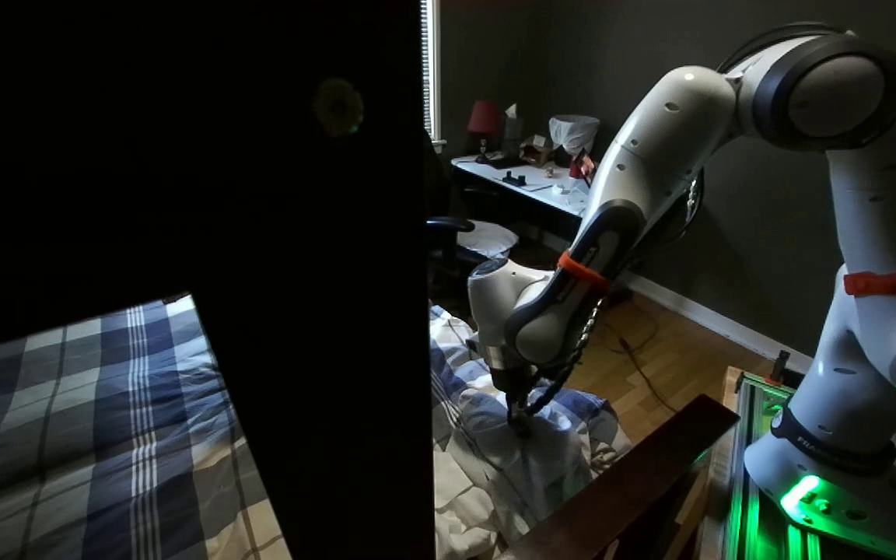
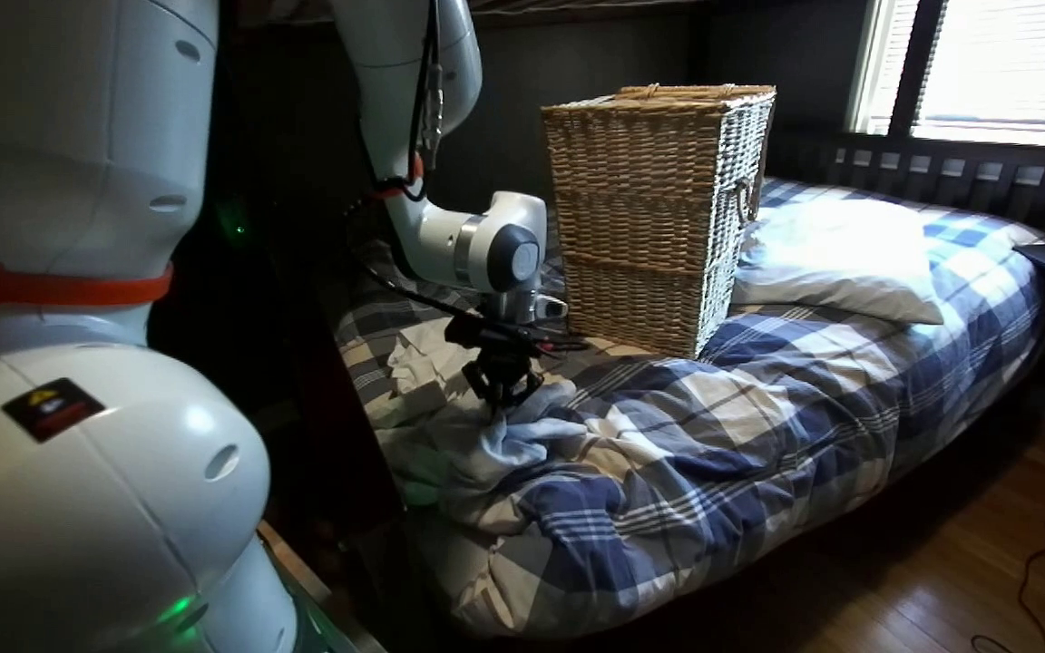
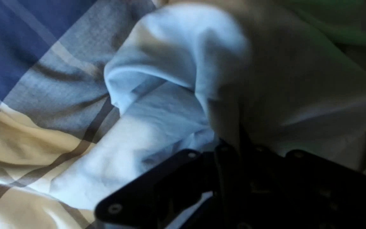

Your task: Put the white pillowcase in the basket

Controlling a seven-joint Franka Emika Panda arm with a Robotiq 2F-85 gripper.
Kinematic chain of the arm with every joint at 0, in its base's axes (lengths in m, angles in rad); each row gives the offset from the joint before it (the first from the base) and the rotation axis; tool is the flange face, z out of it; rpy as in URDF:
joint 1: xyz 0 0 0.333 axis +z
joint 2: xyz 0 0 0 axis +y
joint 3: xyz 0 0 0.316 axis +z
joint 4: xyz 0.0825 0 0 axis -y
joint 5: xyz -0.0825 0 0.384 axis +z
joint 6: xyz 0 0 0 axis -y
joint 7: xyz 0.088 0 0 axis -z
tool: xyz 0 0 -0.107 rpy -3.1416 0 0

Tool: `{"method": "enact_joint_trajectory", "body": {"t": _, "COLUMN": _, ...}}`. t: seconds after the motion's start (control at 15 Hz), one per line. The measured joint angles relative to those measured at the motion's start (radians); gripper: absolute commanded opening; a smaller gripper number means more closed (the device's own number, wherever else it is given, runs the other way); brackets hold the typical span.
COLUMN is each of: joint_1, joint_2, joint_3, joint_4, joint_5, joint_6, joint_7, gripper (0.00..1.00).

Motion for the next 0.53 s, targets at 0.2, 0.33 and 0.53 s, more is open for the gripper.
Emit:
{"method": "enact_joint_trajectory", "body": {"t": 0.2, "joint_1": -0.016, "joint_2": -0.122, "joint_3": 0.01, "joint_4": -0.025, "joint_5": 0.032, "joint_6": -0.019, "joint_7": 0.001, "gripper": 0.02}}
{"method": "enact_joint_trajectory", "body": {"t": 0.33, "joint_1": -0.025, "joint_2": -0.214, "joint_3": 0.01, "joint_4": -0.028, "joint_5": 0.048, "joint_6": -0.019, "joint_7": 0.001, "gripper": 0.02}}
{"method": "enact_joint_trajectory", "body": {"t": 0.53, "joint_1": -0.036, "joint_2": -0.362, "joint_3": 0.009, "joint_4": -0.022, "joint_5": 0.077, "joint_6": -0.023, "joint_7": 0.001, "gripper": 0.02}}
